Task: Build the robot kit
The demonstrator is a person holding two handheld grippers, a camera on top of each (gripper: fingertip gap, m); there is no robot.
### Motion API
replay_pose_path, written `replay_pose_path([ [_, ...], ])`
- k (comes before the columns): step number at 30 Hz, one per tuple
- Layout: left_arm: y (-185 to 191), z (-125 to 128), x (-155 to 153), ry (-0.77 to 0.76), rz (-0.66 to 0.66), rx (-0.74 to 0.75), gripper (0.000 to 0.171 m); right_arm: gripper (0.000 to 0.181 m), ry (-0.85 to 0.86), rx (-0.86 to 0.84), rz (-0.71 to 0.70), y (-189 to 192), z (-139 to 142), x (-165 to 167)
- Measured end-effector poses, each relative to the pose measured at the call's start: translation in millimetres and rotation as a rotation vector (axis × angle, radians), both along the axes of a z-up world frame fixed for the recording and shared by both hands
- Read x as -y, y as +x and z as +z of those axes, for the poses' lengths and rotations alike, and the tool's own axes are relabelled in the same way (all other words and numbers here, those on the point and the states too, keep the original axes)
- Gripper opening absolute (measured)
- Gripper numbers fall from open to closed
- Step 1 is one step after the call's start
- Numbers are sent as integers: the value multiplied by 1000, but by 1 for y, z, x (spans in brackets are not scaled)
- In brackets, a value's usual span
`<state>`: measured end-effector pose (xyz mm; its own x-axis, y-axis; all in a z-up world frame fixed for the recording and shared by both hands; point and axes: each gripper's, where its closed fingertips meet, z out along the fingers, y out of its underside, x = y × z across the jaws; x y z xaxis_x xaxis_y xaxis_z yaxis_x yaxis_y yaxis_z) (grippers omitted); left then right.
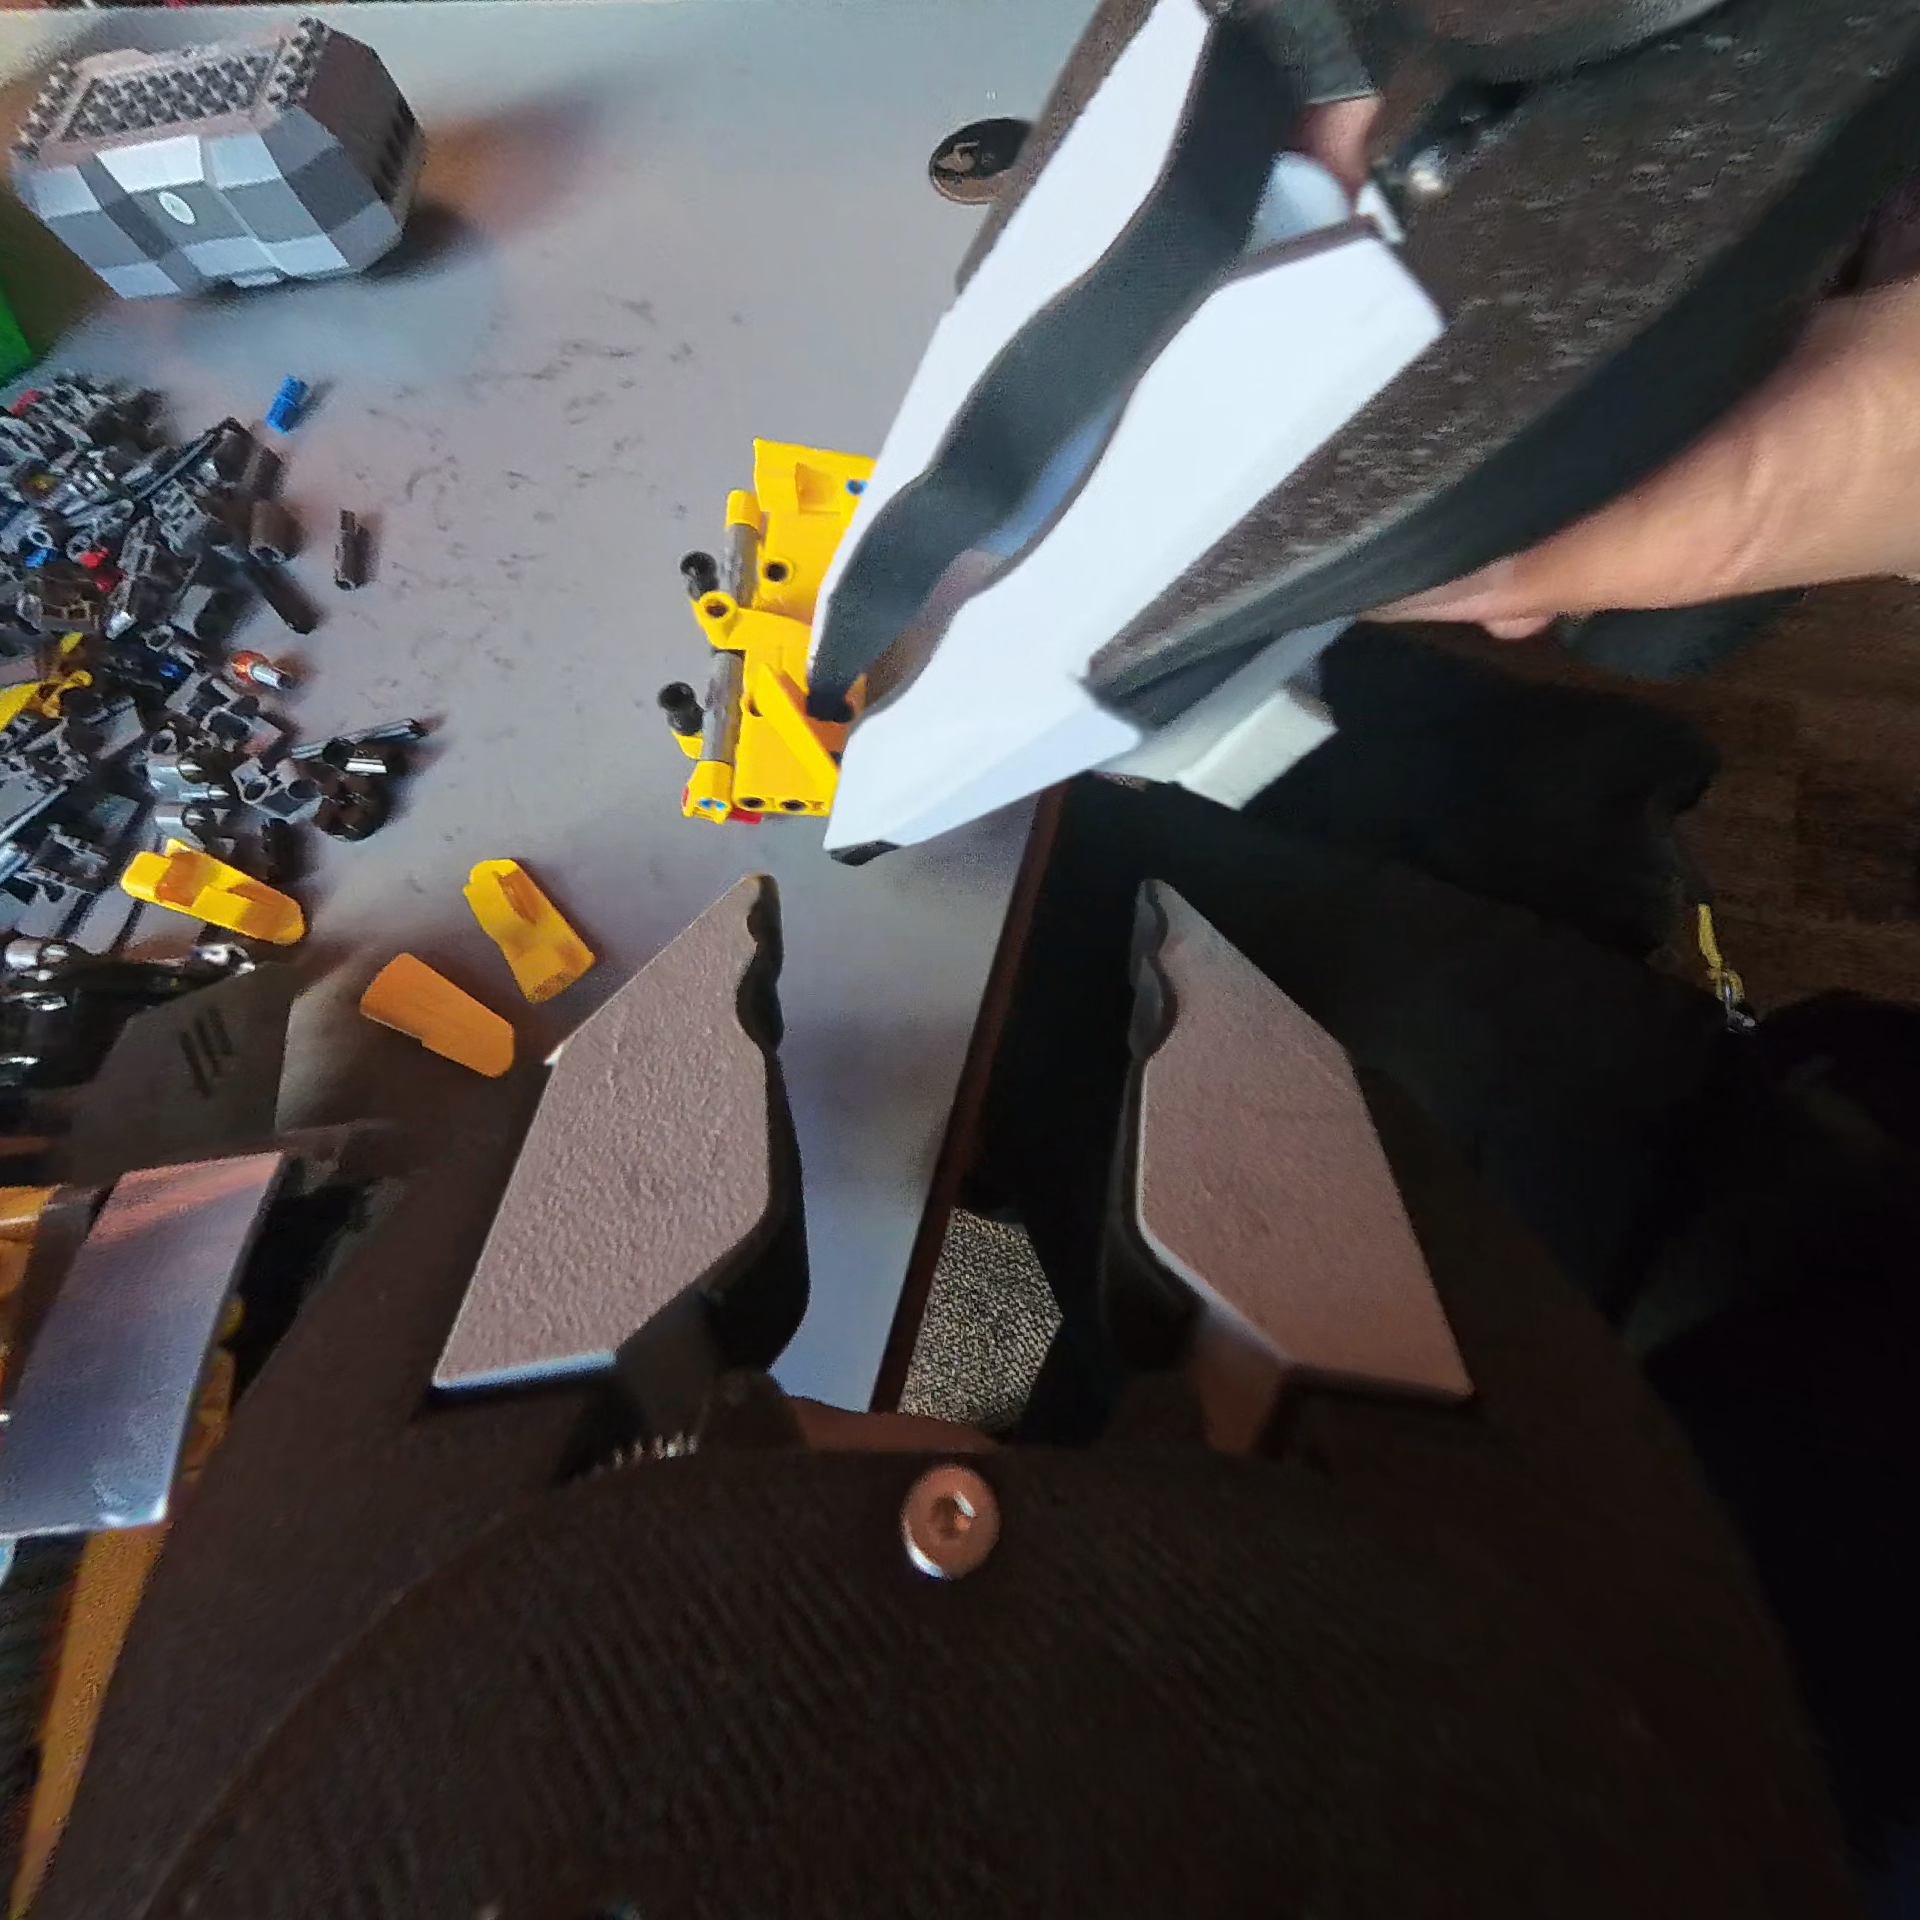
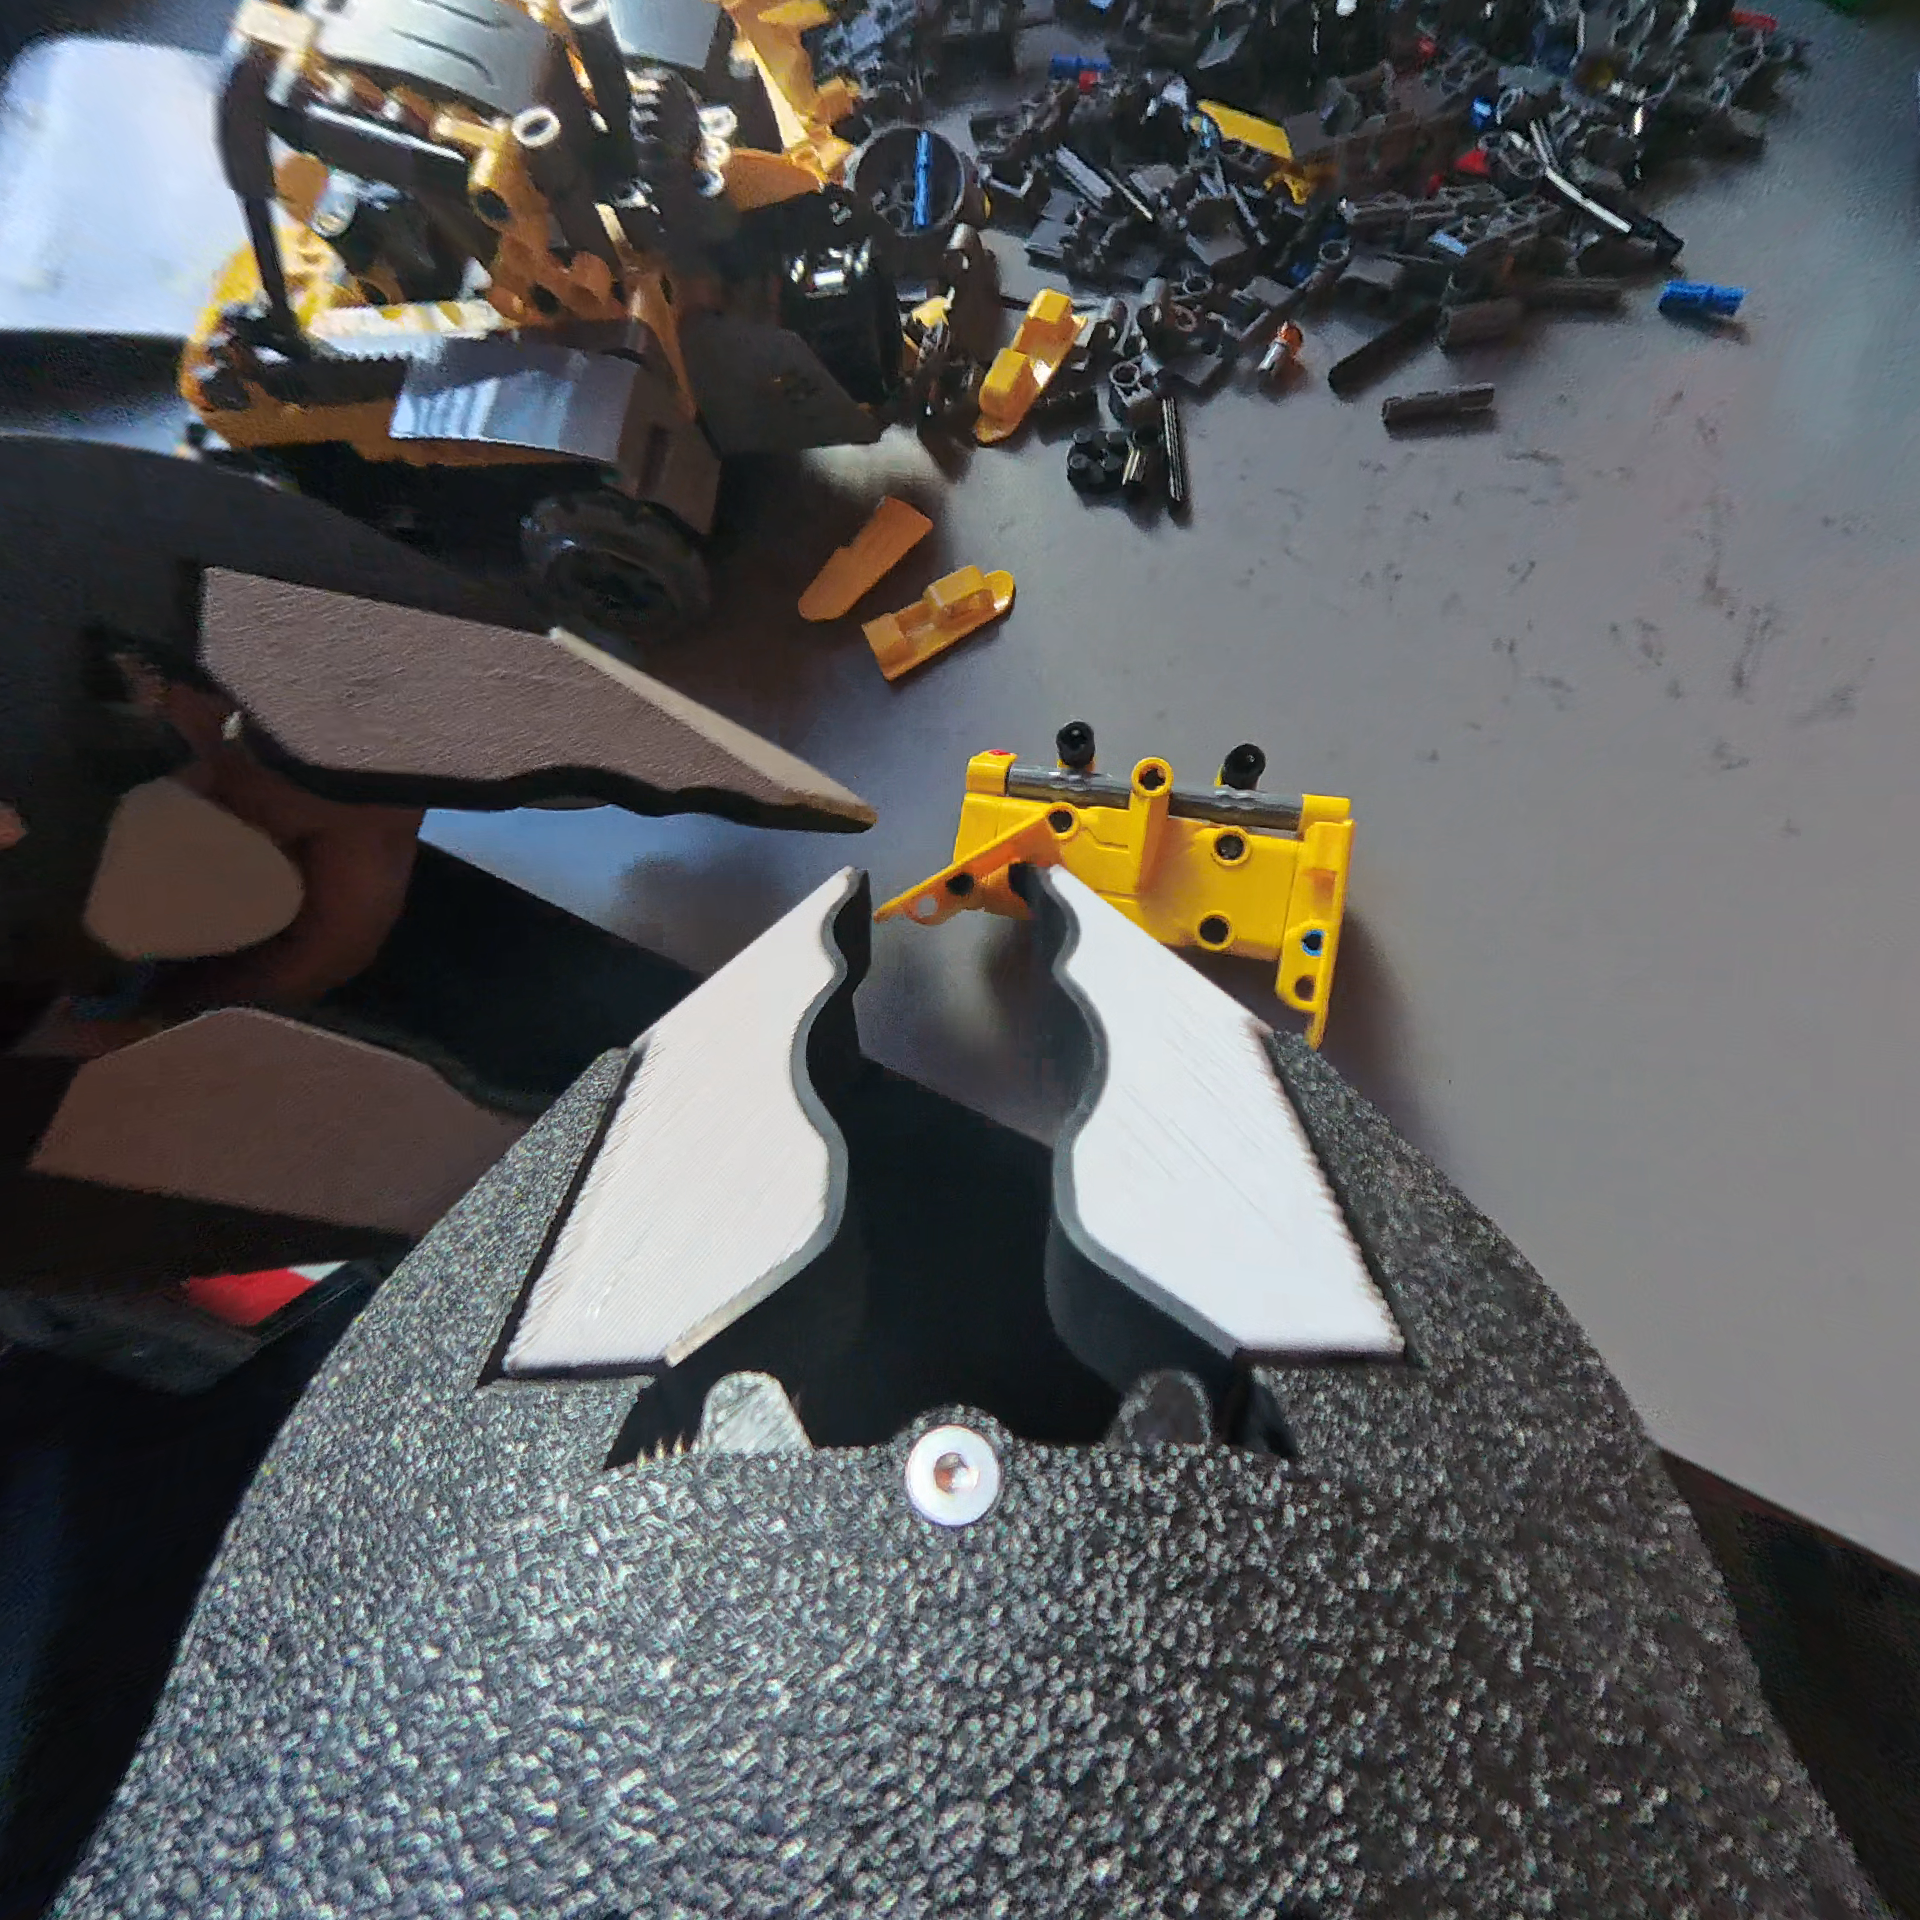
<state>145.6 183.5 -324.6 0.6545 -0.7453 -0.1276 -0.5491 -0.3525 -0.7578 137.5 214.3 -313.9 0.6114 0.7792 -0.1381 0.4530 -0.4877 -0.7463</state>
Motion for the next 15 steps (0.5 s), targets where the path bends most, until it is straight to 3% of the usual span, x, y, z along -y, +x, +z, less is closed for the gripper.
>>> replay_pose_path([
  [11, -10, -13, 2, -42, 7, 19, 63, 35, 141, 203, 85, 1, 1, -11],
  [15, -11, -12, 3, -51, 8, 39, 63, 38, 106, 220, 70, -2, -1, -13],
])
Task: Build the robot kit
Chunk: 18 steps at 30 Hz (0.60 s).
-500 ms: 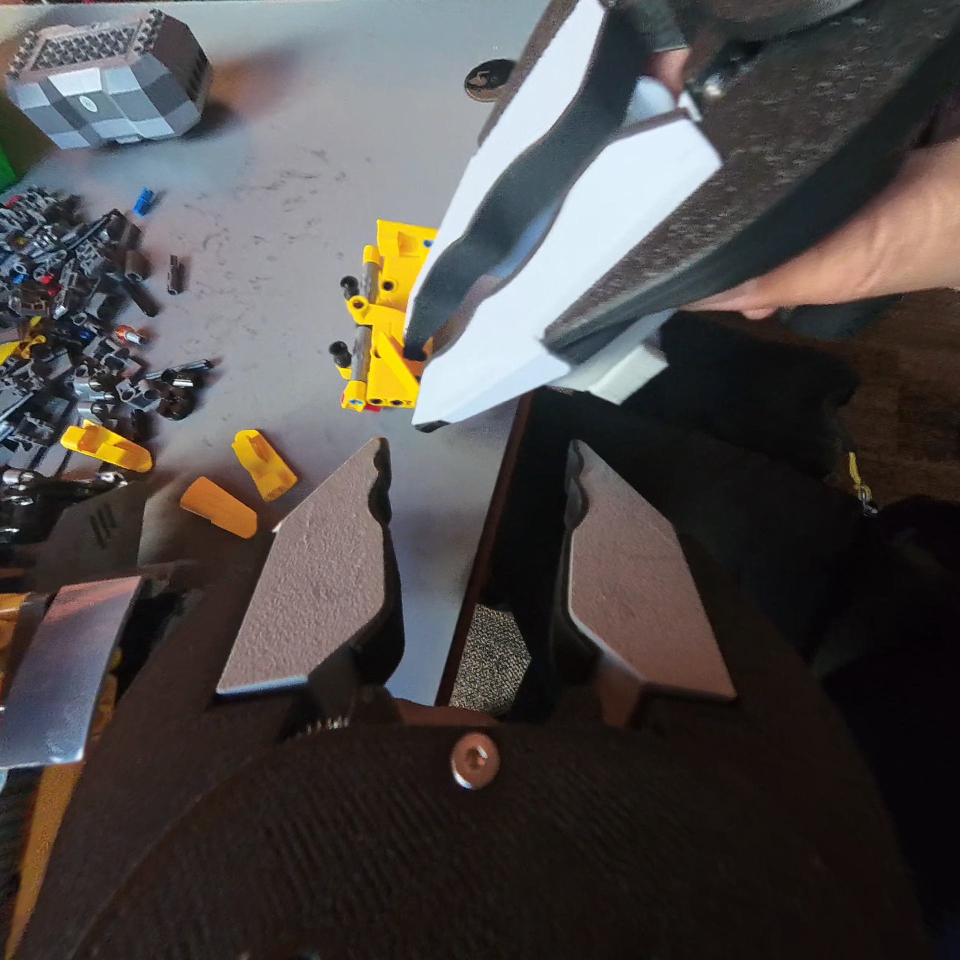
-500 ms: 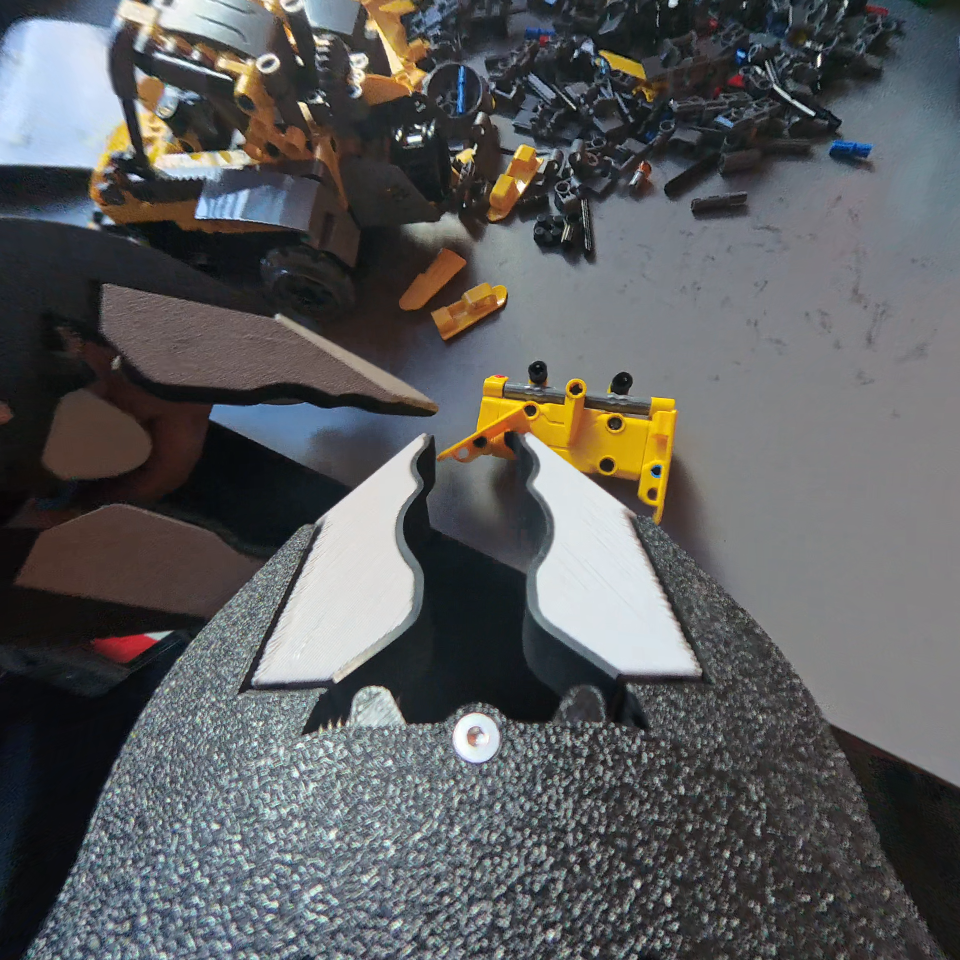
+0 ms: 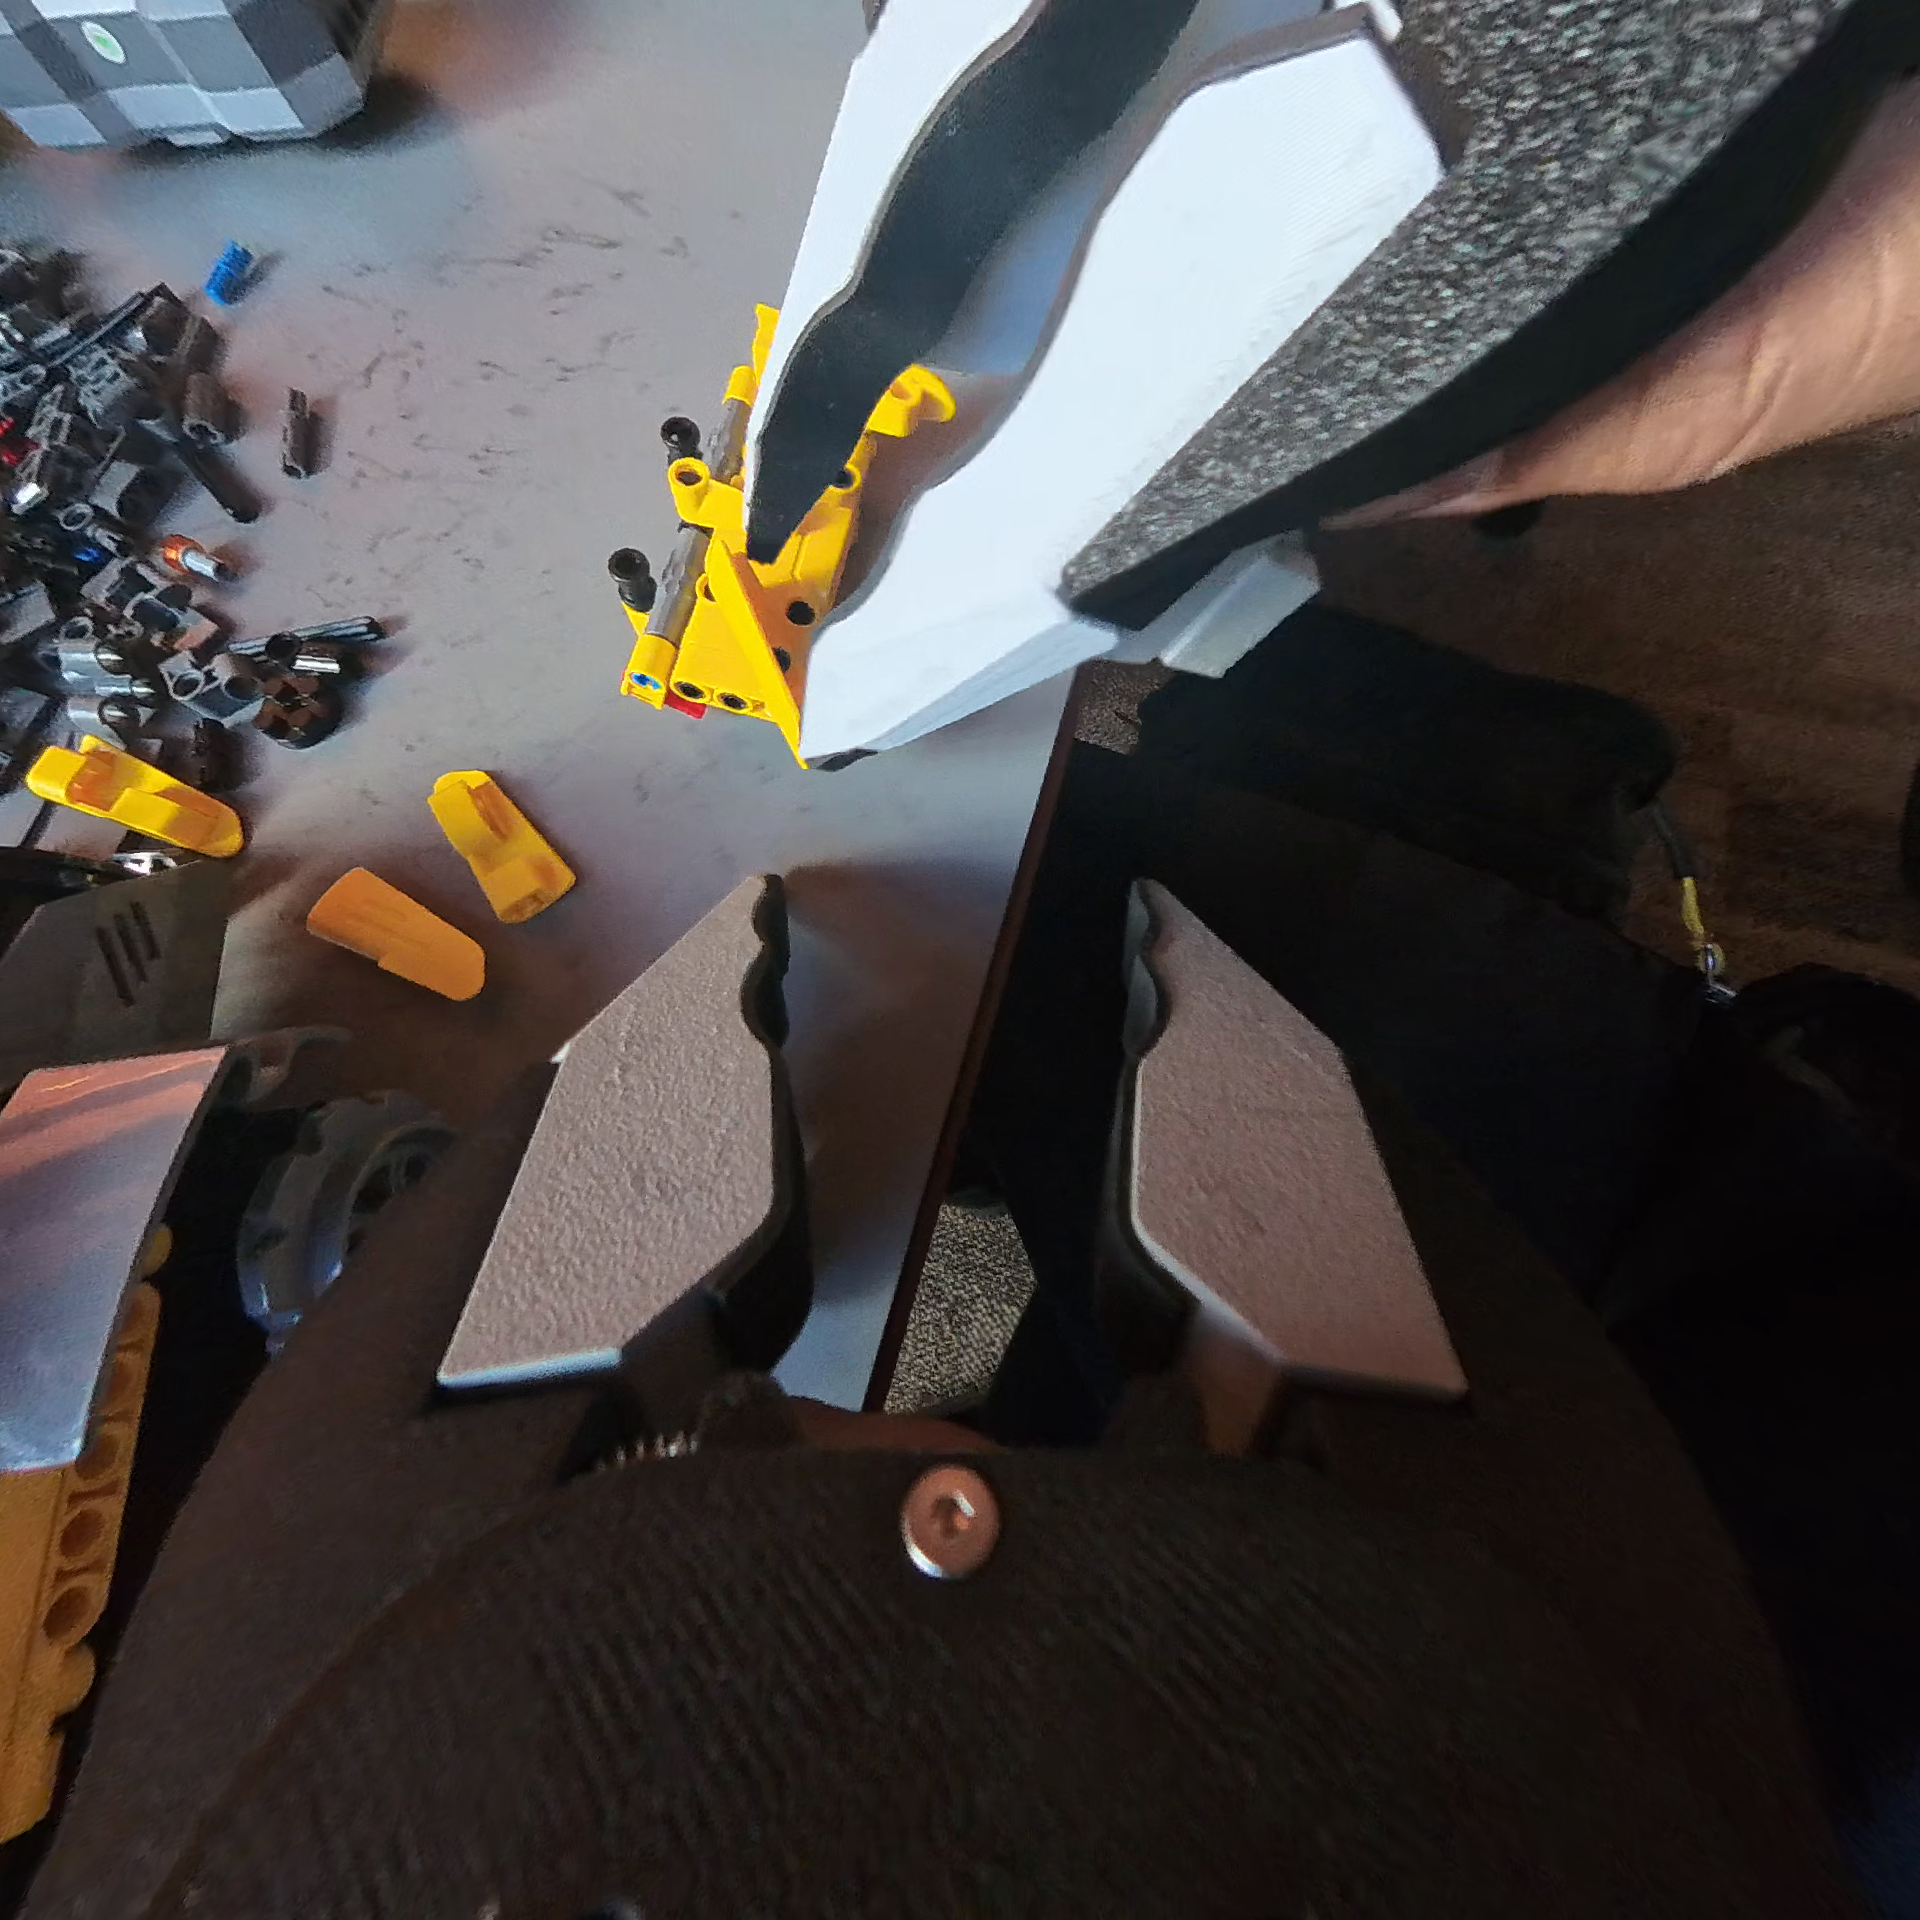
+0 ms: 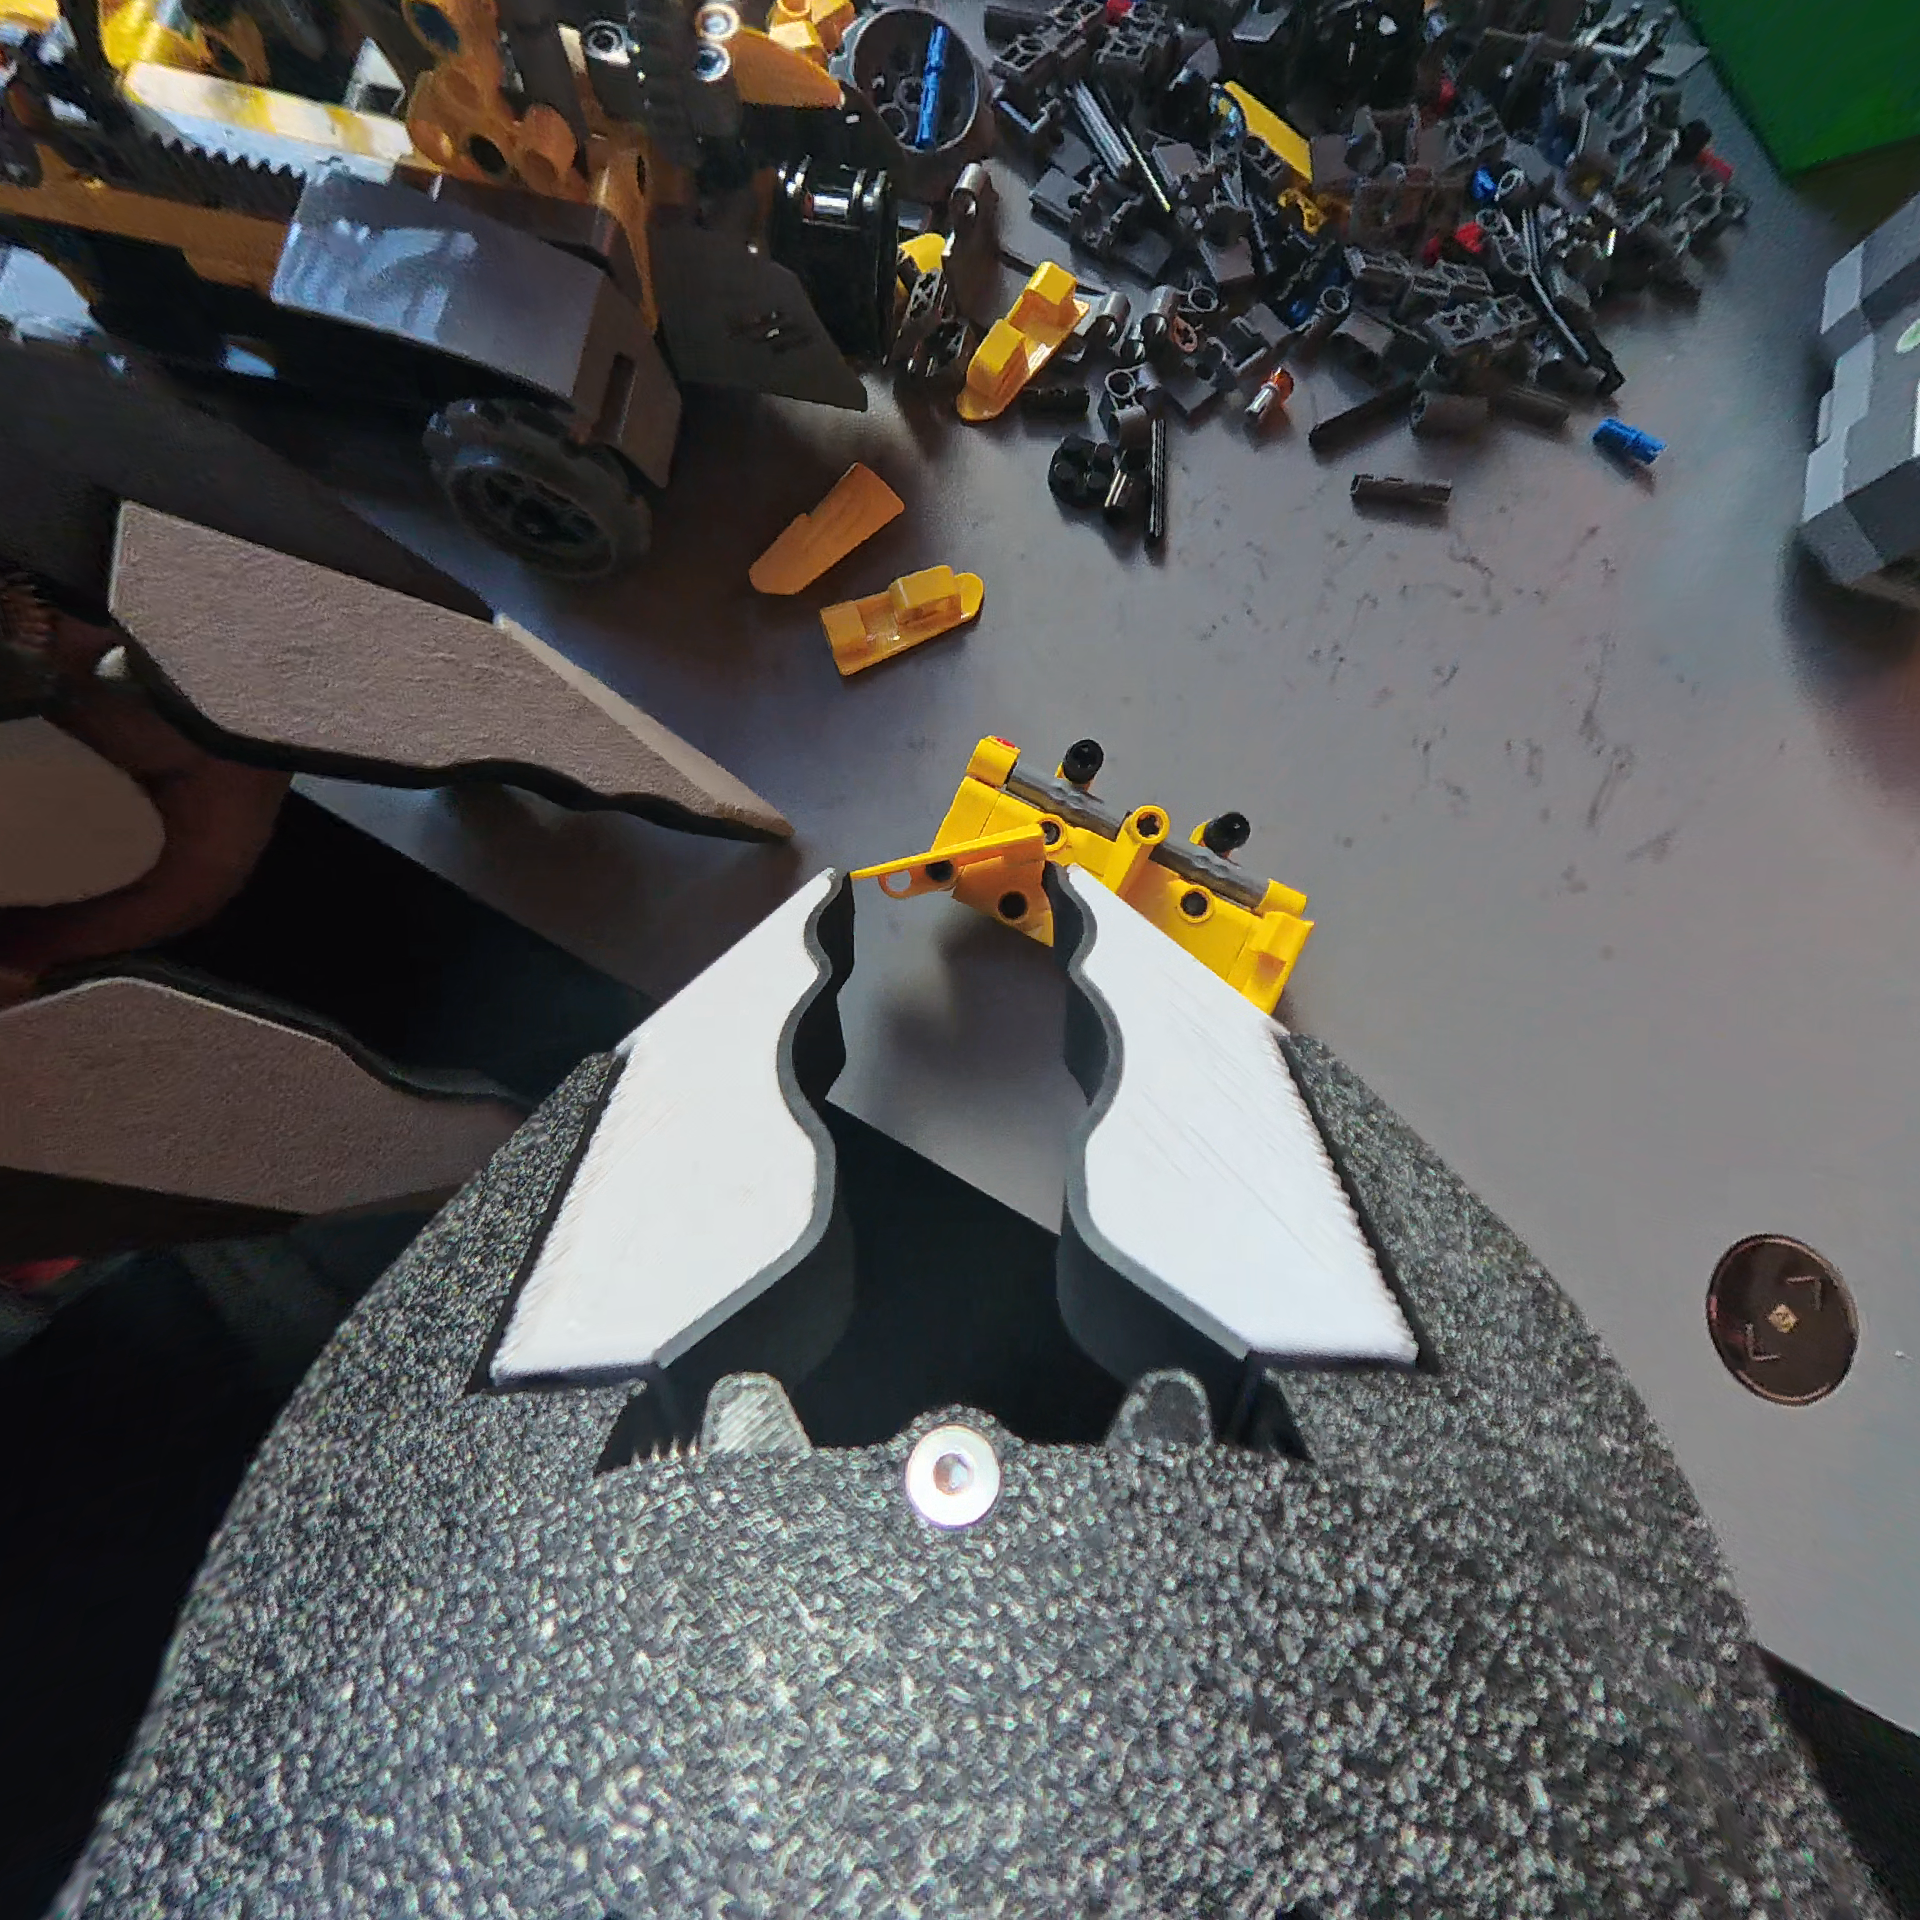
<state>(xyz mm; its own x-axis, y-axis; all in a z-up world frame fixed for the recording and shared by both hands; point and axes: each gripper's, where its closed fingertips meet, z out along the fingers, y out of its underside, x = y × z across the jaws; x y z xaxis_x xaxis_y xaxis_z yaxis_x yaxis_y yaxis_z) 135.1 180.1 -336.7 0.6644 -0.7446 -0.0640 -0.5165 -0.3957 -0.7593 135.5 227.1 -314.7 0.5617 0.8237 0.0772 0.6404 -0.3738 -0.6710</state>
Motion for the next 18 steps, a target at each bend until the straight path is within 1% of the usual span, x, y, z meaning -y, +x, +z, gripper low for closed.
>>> replay_pose_path([
  [5, -2, 4, 0, 2, 13, 38, 61, 42, -10, 1, -28, -7, -3, 2],
  [9, -2, 2, -1, 4, 8, 22, 63, 30, 18, 15, -21, -9, -7, 0],
  [11, -2, 2, 0, 5, 5, 24, 63, 28, 12, 33, -15, -6, -7, 0],
  [13, -2, 3, 0, 6, 9, 40, 63, 32, -13, 17, 6, -5, -4, 3],
  [15, -1, 6, -2, 9, 17, 54, 63, 32, -25, 6, 38, -1, 1, 6],
  [17, 0, 8, -5, 12, 22, 58, 63, 32, 20, 35, 58, 9, 9, -2],
  [18, 1, 9, -6, 14, 22, 58, 63, 32, 48, 55, 90, 12, 13, -6],
])
